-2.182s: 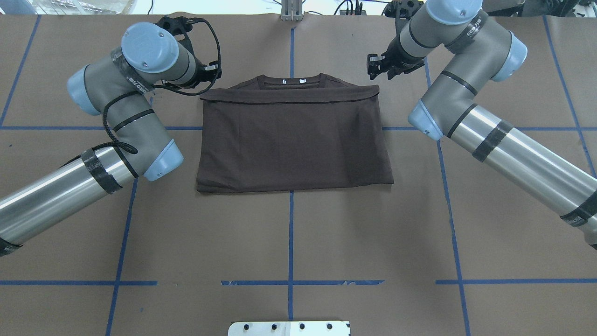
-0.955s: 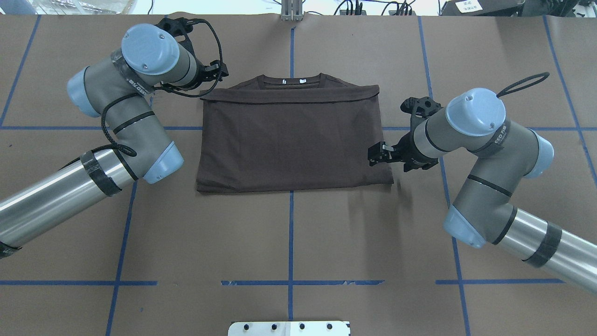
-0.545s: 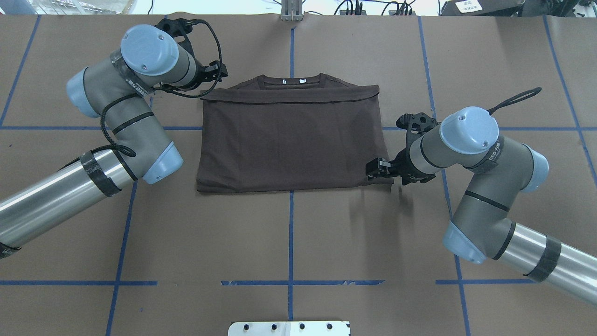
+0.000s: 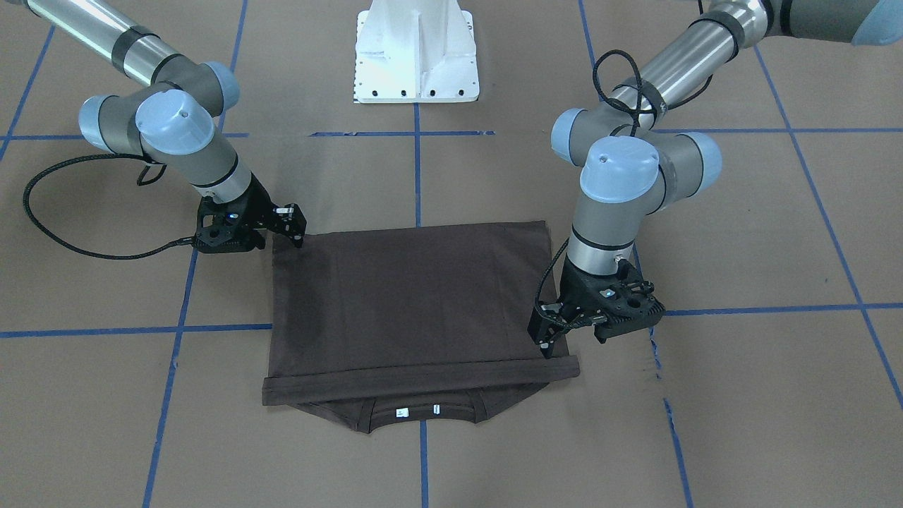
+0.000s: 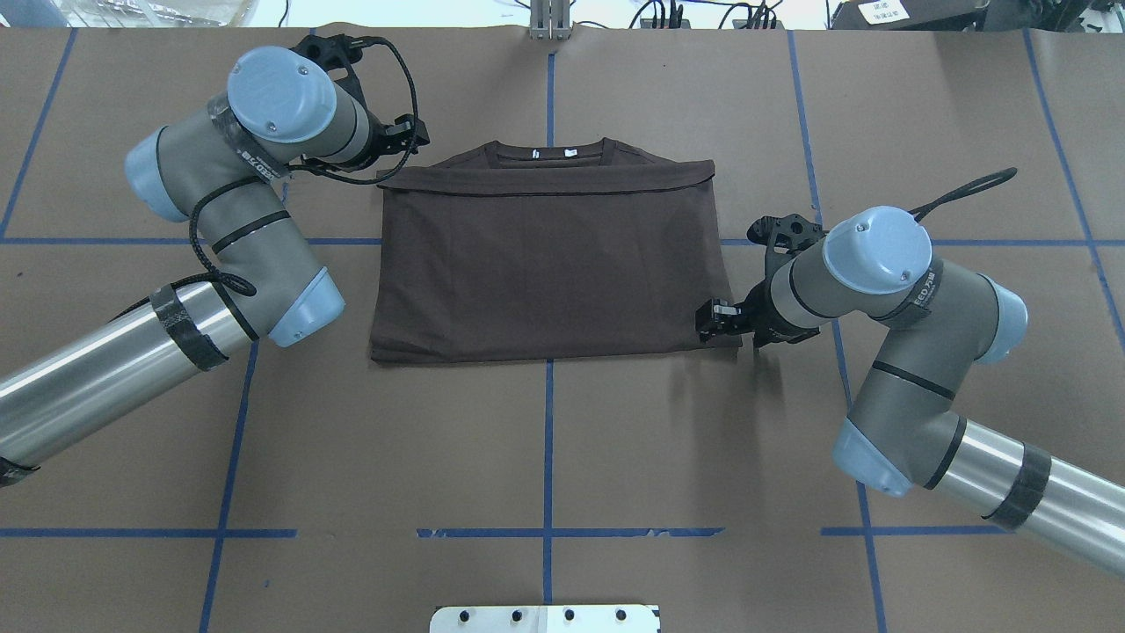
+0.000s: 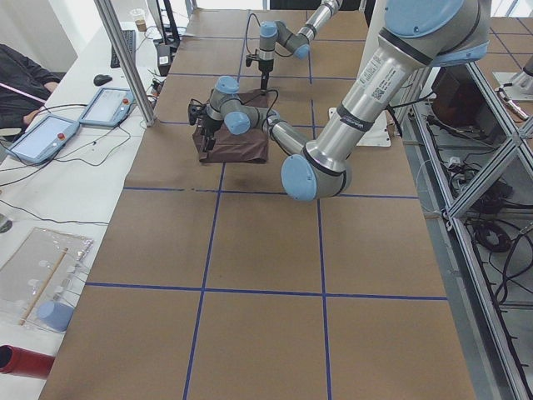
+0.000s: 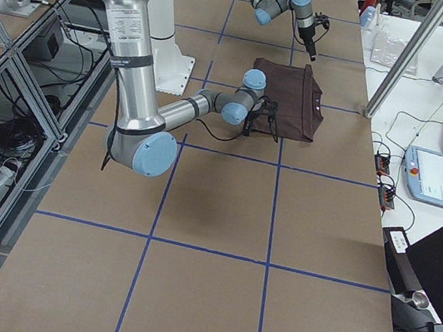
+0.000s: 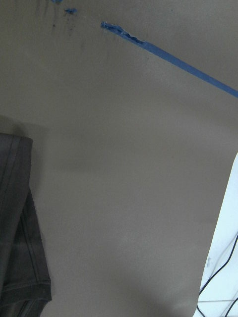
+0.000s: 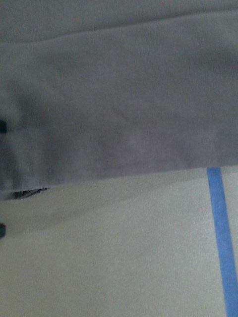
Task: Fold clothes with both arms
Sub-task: 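Drag the folded shirt with the right gripper toward the robot, rotating it, then push the shirt's near corner with the left gripper while the right gripper holds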
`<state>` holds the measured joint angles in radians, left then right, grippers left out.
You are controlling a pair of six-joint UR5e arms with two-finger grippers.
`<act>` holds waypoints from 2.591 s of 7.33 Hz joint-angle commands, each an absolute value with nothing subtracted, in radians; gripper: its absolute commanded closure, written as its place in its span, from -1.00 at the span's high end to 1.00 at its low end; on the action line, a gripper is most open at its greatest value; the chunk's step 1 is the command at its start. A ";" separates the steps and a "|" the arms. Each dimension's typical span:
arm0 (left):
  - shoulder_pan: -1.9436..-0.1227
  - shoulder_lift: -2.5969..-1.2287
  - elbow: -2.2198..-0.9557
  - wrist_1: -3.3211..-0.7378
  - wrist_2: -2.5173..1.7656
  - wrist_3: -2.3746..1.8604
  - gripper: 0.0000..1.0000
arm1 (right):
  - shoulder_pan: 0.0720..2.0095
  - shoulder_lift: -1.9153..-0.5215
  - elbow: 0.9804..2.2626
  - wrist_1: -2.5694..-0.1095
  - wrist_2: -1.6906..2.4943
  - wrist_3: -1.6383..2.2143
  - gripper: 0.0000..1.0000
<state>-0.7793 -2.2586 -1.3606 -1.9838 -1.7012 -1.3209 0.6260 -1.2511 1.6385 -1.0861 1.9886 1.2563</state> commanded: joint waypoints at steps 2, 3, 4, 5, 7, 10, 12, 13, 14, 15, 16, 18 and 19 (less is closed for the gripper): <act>-0.778 -2.258 -1.361 -1.983 -1.701 -1.321 1.00 | 0.627 -1.252 1.652 -1.086 2.002 1.253 -1.00; -0.779 -2.260 -1.362 -1.983 -1.701 -1.322 1.00 | 0.627 -1.264 1.663 -1.086 2.000 1.253 -1.00; -0.779 -2.258 -1.362 -1.983 -1.700 -1.322 1.00 | 0.602 -1.297 1.702 -1.086 1.999 1.256 -1.00; -0.779 -2.255 -1.362 -1.983 -1.700 -1.322 1.00 | 0.551 -1.387 1.800 -1.086 1.996 1.264 -1.00; -0.778 -2.250 -1.371 -1.983 -1.683 -1.345 1.00 | 0.369 -1.677 2.089 -1.086 1.997 1.275 -1.00; -0.770 -2.220 -1.433 -1.982 -1.675 -1.355 1.00 | -0.002 -1.766 2.229 -1.083 1.970 1.552 0.32; -0.750 -2.211 -1.471 -1.971 -1.692 -1.356 1.00 | -0.005 -1.755 2.235 -1.078 1.852 1.571 1.00; -0.715 -2.162 -1.539 -1.954 -1.735 -1.377 1.00 | 0.082 -1.694 2.233 -1.078 1.824 1.569 1.00; -0.657 -2.133 -1.627 -1.869 -1.773 -1.467 1.00 | 0.183 -1.643 2.238 -1.078 1.815 1.572 1.00; -0.555 -2.131 -1.694 -1.788 -1.770 -1.620 1.00 | 0.275 -1.634 2.237 -1.078 1.815 1.571 1.00; -0.457 -2.132 -1.753 -1.738 -1.767 -1.761 1.00 | 0.338 -1.611 2.234 -1.078 1.818 1.571 1.00; -0.339 -2.134 -1.807 -1.660 -1.758 -1.920 0.87 | 0.426 -1.568 2.226 -1.080 1.834 1.566 1.00; -0.274 -2.129 -1.790 -1.661 -1.720 -1.934 0.81 | 0.446 -1.550 2.221 -1.084 1.844 1.562 1.00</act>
